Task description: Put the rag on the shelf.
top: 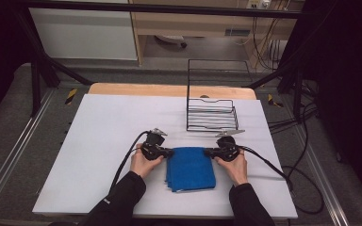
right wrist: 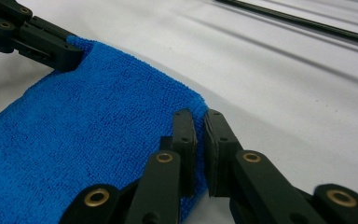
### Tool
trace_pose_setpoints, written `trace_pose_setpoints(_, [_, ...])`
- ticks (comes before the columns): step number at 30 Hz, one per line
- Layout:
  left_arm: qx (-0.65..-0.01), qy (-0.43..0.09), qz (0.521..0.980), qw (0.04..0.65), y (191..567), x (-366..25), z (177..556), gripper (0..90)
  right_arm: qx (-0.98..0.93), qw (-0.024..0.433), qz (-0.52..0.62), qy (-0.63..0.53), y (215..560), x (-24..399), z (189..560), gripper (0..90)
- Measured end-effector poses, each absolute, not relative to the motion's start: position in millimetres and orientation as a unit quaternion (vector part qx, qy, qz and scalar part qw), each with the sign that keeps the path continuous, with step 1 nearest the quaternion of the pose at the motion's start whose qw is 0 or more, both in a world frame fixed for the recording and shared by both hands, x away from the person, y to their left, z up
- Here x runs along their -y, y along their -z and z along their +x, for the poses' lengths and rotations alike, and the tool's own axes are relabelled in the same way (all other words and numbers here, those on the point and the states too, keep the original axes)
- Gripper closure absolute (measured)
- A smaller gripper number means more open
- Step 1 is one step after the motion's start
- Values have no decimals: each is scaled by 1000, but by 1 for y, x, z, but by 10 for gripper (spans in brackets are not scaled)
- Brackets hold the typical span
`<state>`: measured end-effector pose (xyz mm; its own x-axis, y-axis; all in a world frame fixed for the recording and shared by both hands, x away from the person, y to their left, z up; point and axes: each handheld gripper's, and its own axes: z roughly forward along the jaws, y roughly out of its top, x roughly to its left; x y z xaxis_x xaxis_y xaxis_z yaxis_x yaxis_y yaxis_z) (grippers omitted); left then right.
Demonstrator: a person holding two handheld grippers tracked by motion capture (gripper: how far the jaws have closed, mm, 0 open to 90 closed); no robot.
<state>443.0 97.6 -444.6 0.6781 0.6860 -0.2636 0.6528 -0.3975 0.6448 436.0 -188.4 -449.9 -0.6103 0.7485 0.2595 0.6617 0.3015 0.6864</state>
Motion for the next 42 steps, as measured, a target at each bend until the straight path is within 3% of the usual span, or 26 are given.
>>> trace_pose_setpoints(42, [-345, -121, 786, 498, 381, -111, 386, 855, -754, 148, 381, -514, 382, 200, 389, 856])
